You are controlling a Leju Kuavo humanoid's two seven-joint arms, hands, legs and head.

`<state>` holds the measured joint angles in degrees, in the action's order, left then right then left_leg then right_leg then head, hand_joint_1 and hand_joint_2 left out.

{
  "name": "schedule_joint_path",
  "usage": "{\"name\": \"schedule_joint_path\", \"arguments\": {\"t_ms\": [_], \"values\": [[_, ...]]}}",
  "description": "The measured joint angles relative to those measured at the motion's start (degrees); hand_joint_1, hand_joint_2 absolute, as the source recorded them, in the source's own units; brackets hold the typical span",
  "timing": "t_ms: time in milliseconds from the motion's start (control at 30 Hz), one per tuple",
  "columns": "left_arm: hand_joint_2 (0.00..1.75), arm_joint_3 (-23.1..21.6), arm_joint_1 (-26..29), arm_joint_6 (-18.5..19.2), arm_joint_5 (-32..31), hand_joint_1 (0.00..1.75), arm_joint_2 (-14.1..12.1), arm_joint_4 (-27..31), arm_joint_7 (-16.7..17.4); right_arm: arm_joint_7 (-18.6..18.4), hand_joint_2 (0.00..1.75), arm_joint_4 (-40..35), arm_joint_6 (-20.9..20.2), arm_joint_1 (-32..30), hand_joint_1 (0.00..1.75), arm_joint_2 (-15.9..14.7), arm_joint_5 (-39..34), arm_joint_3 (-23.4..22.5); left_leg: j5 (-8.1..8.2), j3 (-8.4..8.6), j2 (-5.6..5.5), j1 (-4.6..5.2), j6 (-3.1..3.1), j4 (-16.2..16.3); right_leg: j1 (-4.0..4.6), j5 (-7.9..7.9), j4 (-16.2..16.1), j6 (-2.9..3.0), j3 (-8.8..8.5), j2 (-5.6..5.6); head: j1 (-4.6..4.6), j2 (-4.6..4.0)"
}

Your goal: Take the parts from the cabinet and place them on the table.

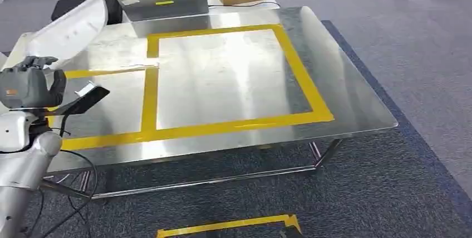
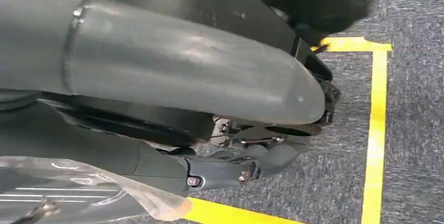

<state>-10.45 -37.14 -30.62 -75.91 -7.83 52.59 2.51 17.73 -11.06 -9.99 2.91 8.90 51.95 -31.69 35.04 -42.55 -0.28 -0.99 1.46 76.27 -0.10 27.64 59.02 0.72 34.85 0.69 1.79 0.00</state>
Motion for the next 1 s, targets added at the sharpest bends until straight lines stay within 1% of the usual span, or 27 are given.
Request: {"name": "schedule_joint_path", "arguments": {"t_ms": [33, 67, 100, 133, 167, 200, 233, 267, 300, 333, 367, 400, 467, 500, 533, 567, 600, 633, 667, 700, 733, 800, 833, 867, 900, 933, 1000], "values": [[0.00, 0.2, 0.4, 0.0, 0.1, 0.00, -0.3, -0.2, 0.0, 0.4, 0.00, 0.0, -0.2, -0.1, 0.00, 0.0, 0.0, 0.0, -0.52, -0.54, 0.00, 0.00, -0.15, 0.6, 0.12, 0.05, 0.0, 0.08, -0.12, 0.01, 0.00, 0.00], [0.00, 0.5, 0.6, 0.0, 0.1, 0.00, -0.4, -0.3, -0.2, 1.0, 0.00, 0.0, -0.5, -0.2, 0.00, -0.1, 0.1, 0.0, -2.22, 0.05, 0.00, 0.07, -0.40, -1.0, 0.29, 0.12, 0.0, 0.16, -0.25, 0.02, 0.00, 0.00], [0.00, 0.7, 0.7, 0.0, 0.1, 0.00, -0.4, -0.4, -0.3, 1.6, 0.00, 0.0, -1.0, -0.3, 0.00, -0.2, 0.2, 0.0, -4.84, 1.71, 0.00, 0.15, -0.79, -4.9, 0.45, 0.17, 0.0, 0.18, -0.41, 0.02, 0.00, 0.00], [0.00, 0.8, 0.7, 0.0, -0.1, 0.00, -0.5, -0.4, -0.5, 2.0, 0.00, 0.0, -1.4, -0.3, 0.00, -0.4, 0.2, 0.0, -7.81, 4.29, 0.00, 0.37, -1.37, -10.5, 0.59, 0.28, 0.0, 0.18, -0.65, 0.02, 0.02, 0.00], [0.00, 1.0, 0.6, 0.0, -0.2, 0.00, -0.7, -0.4, -0.7, 2.3, 0.00, 0.0, -1.5, -0.3, 0.00, -0.4, 0.2, 0.0, -9.31, 6.20, 0.02, 0.69, -2.03, -14.9, 0.60, 0.38, 0.0, 0.14, -0.74, 0.02, 0.04, 0.00], [0.00, 1.0, 0.7, -0.3, -0.2, 0.00, -0.7, -0.5, -0.9, 2.6, 0.00, 0.0, -1.5, -0.3, 0.00, -0.4, 0.2, 0.0, -8.57, 6.89, 0.14, 0.92, -2.42, -15.8, 1.00, 0.48, 0.2, -0.10, -0.44, 0.03, 0.13, 0.00], [0.00, 1.0, 0.7, -1.1, 0.0, 0.00, -0.7, -0.5, -1.7, 2.6, 0.00, 0.0, -1.2, -0.3, 0.00, -0.5, 0.2, 0.0, -8.41, 7.06, 0.07, 1.13, -2.31, -16.6, 0.62, 0.38, 0.2, -0.32, -0.18, 0.09, 0.00, 0.00], [0.00, 1.1, 1.0, -2.0, 0.2, 0.00, -0.7, -0.4, -2.4, 2.6, 0.00, 0.0, -0.7, -0.3, 0.00, -0.5, 0.2, 0.0, -8.44, 6.96, 0.03, 1.28, -2.35, -16.7, 0.55, 0.31, 0.1, -0.54, -0.19, 0.05, 0.13, 0.02], [0.00, 1.1, 1.2, -2.7, 0.5, 0.00, -0.7, -0.4, -3.0, 2.5, 0.00, 0.0, -0.4, -0.3, 0.00, -0.4, 0.2, 0.0, -8.42, 6.98, 0.01, 1.33, -2.45, -16.7, 0.44, 0.25, -0.2, -0.94, -0.30, -0.02, -0.05, 0.00], [0.00, 1.1, 1.4, -3.3, 0.7, 0.00, -0.5, -0.1, -3.6, 2.4, 0.00, 0.0, 0.0, -0.2, 0.00, -0.4, 0.2, 0.0, -8.75, 7.35, -0.01, 0.91, -2.76, -17.5, 0.73, 0.36, -0.3, -1.28, -0.49, 0.00, -0.04, 0.00], [0.00, 1.1, 1.6, -3.5, 0.7, 0.00, 0.0, 0.4, -4.0, 2.3, 0.00, 0.0, 0.2, -0.2, 0.00, -0.4, 0.4, 0.0, -9.01, 7.81, 0.08, 0.59, -2.83, -18.0, 0.60, 1.05, 0.4, -1.63, 0.08, 0.00, -0.07, 0.00], [0.00, 1.0, 1.7, -3.8, 0.4, 0.00, 0.4, 0.8, -4.2, 2.3, 0.00, 0.0, 0.4, -0.2, 0.00, -0.4, 0.7, 0.0, -9.08, 7.91, 0.09, 0.46, -3.08, -18.1, 0.48, 2.50, 2.4, -2.11, 1.08, -0.10, 0.22, 0.00], [0.00, 1.0, 2.2, -3.5, 0.2, 0.00, 1.1, 1.4, -4.5, 2.3, 0.00, 0.0, 0.3, -0.2, 0.00, -0.4, 0.7, 0.0, -9.02, 7.87, 0.12, 0.45, -3.20, -18.1, 0.01, 6.35, 10.8, -2.74, 5.12, -0.21, 0.37, 0.00], [0.00, 1.0, 2.6, -3.0, 0.5, 0.00, 1.7, 1.9, -4.9, 2.1, 0.00, 0.0, 0.3, -0.2, 0.00, -0.4, 0.8, 0.0, -9.00, 7.87, 0.13, 0.45, -3.19, -18.1, -0.08, 7.78, 14.9, -3.02, 7.21, -0.24, 0.29, 0.00], [0.00, 1.0, 3.1, -2.6, 1.1, 0.00, 2.3, 2.3, -5.7, 1.9, 0.00, 0.0, 0.3, -0.2, 0.00, -0.4, 0.8, 0.0, -9.14, 7.87, 0.19, 0.42, -3.17, -17.9, -0.14, 7.88, 16.7, -3.24, 8.17, -0.25, 0.44, 0.00], [0.00, 0.8, 3.5, -2.2, 2.2, 0.00, 2.9, 2.9, -6.7, 1.8, 0.00, 0.0, 0.3, -0.2, 0.00, -0.4, 0.8, 0.0, -9.13, 7.88, 0.18, 0.35, -3.16, -17.8, -0.23, 6.61, 15.5, -3.39, 7.61, -0.27, 0.39, 0.00], [0.00, 0.5, 3.9, -1.8, 3.2, 0.00, 3.6, 3.8, -7.8, 1.4, 0.00, 0.0, 0.3, -0.1, 0.00, -0.4, 0.8, 0.0, -9.10, 7.89, 0.13, 0.29, -3.13, -17.8, -0.33, 4.22, 11.8, -3.50, 5.82, -0.28, 0.42, 0.00], [0.00, 0.2, 4.3, -1.6, 4.0, 0.00, 4.4, 4.7, -8.8, 1.3, 0.00, 0.0, 0.3, -0.2, 0.00, -0.5, 0.9, 0.0, -9.02, 7.91, 0.04, 0.24, -3.02, -17.7, -0.48, 1.61, 6.7, -3.53, 3.33, -0.29, 0.40, 0.00], [0.00, -0.3, 4.7, -1.5, 4.9, 0.00, 5.1, 6.0, -9.4, 1.4, 0.00, 0.0, 0.3, -0.3, 0.00, -0.5, 0.9, 0.0, -8.91, 7.89, -0.03, 0.19, -2.84, -17.5, -0.64, -0.48, 1.7, -3.62, 0.87, -0.35, 0.42, 0.00], [0.00, -0.9, 5.4, -1.1, 5.9, 0.00, 5.8, 7.7, -10.1, 1.4, 0.00, 0.1, 0.3, -0.2, 0.00, -0.4, 0.9, -0.1, -8.82, 7.62, -0.06, 0.56, -2.36, -17.3, -0.34, 0.47, 0.0, -3.43, -0.66, -0.15, 0.46, 0.00], [0.00, -1.8, 6.3, -0.9, 7.4, 0.00, 6.6, 9.5, -11.0, 1.7, 0.00, 0.1, 0.3, -0.2, 0.00, -0.4, 0.9, -0.1, -8.89, 7.38, -0.08, 0.63, -2.18, -16.9, -0.43, -0.10, -0.3, -2.70, -0.35, 0.05, 0.28, 0.02], [0.00, -3.9, 8.6, -0.8, 10.5, 0.00, 8.2, 14.1, -13.1, 2.1, 0.00, 0.1, 0.3, -0.3, 0.00, -0.4, 0.8, -0.1, -9.27, 7.43, -0.06, 0.53, -1.63, -17.2, -0.18, -0.30, 0.0, -2.26, -0.24, 0.15, 0.35, 0.00], [0.00, -5.3, 9.9, -0.7, 11.7, 0.00, 9.0, 16.1, -13.6, 2.2, 0.00, 0.1, 0.3, -0.3, 0.00, -0.4, 0.8, -0.1, -9.34, 7.39, -0.07, 0.51, -1.45, -17.1, -0.25, -0.55, -0.1, -1.88, -0.16, 0.10, 0.33, 0.00], [0.00, -6.5, 11.1, -0.7, 13.1, 0.00, 9.5, 18.7, -14.5, 2.4, 0.00, 0.1, 0.3, -0.3, 0.00, -0.3, 0.8, -0.1, -8.32, 7.08, -0.04, 0.39, -1.20, -16.6, -0.59, -0.94, -0.5, -1.21, -0.15, -0.15, 0.35, 0.00], [0.00, -7.7, 12.1, -0.8, 14.2, 0.00, 10.3, 20.6, -15.4, 2.5, 0.00, 0.1, 0.4, -0.3, 0.00, -0.3, 0.7, -0.1, -6.27, 6.57, 0.02, 0.42, -0.99, -14.9, -0.58, -1.11, -0.5, -0.84, 0.06, -0.18, 0.07, 0.00], [0.00, -9.2, 13.2, -0.8, 15.7, 0.00, 10.8, 22.5, -16.4, 2.6, 0.00, 0.1, 0.4, -0.3, 0.00, -0.3, 0.7, -0.2, -3.27, 5.35, 0.02, 0.37, -0.82, -10.8, -0.55, -1.29, -0.5, -0.55, 0.36, -0.33, -0.09, 0.00], [0.00, -11.7, 15.9, -0.9, 20.6, 0.00, 11.7, 26.1, -19.2, 3.0, 0.00, 0.1, 0.5, -0.3, 0.00, -0.3, 0.7, -0.2, 1.31, 3.01, 0.02, 0.38, -0.67, -2.6, -0.39, -1.72, -0.5, -0.24, 0.98, -0.43, -0.09, 0.00]]}}
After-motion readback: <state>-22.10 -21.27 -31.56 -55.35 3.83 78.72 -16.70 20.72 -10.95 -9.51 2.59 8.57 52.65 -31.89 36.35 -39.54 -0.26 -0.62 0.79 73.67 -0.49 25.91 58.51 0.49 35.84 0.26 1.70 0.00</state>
